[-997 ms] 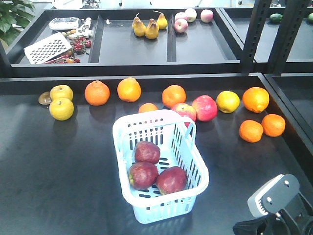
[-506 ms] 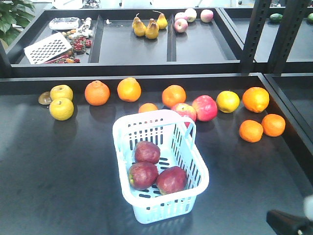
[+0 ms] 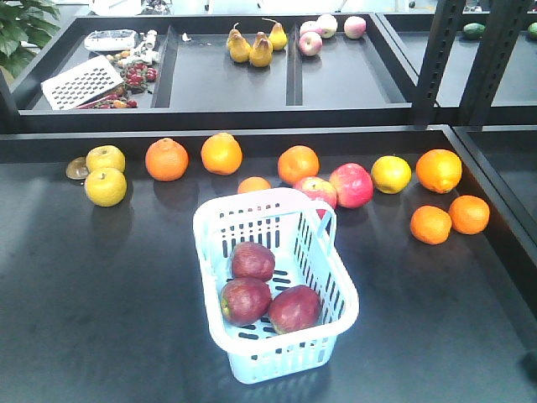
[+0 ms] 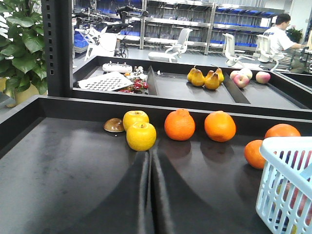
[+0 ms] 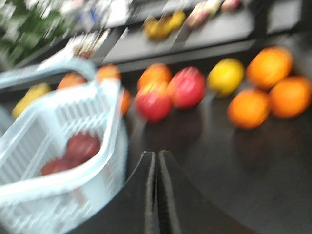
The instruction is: Pick three apples into basket with both arms
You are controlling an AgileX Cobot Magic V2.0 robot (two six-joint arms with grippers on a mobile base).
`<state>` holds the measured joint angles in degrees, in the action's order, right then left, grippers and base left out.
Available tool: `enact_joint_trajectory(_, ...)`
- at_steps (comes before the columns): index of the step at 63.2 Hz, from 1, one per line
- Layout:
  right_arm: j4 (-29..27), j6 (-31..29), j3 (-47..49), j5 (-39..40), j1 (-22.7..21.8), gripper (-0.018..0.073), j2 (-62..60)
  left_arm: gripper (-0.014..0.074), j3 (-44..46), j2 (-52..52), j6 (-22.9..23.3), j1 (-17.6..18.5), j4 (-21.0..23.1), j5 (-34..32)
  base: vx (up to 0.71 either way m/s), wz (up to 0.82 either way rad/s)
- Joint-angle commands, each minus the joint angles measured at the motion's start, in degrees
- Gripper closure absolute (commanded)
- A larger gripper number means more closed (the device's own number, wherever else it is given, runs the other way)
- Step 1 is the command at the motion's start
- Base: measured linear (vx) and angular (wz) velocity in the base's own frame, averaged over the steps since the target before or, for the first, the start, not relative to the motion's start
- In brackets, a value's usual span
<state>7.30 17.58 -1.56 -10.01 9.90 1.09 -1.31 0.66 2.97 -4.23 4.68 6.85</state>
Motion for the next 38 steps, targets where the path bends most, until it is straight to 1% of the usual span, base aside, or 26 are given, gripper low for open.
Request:
enact_joint_trajectory(1, 2.9, 0.0, -0.9, 4.5, -4.0, 0.0564, -2.7, 0.0603, -0.5, 0.9, 0.5, -0.1, 0.6, -4.1, 0.00, 0.00)
enact_joint_trajectory(6, 5.3, -0.1, -0.9, 5.1, -6.1, 0.0564, -2.6, 0.0603, -0.5, 0.9, 0.5, -0.1, 0.6, -4.0, 0.00, 0.00)
enact_joint_trajectory(14, 9.3, -0.2, -0.9, 5.0, -6.5, 0.0564, -2.6, 0.0603, -0.5, 0.9, 0.5, -0.1, 0.6, -4.1, 0.00, 0.00)
enact_joint_trajectory(24, 11.1, -0.2, -0.9, 5.0, -6.5, 0.0564, -2.6, 0.0603, -0.5, 0.9, 0.5, -0.1, 0.6, -4.1, 0.00, 0.00)
enact_joint_trajectory(38, 11.1, -0.2, -0.9, 5.2, -6.5, 0.0564, -2.6, 0.0603, -0.5, 0.9, 0.5, -0.1, 0.6, -4.1, 0.00, 0.00)
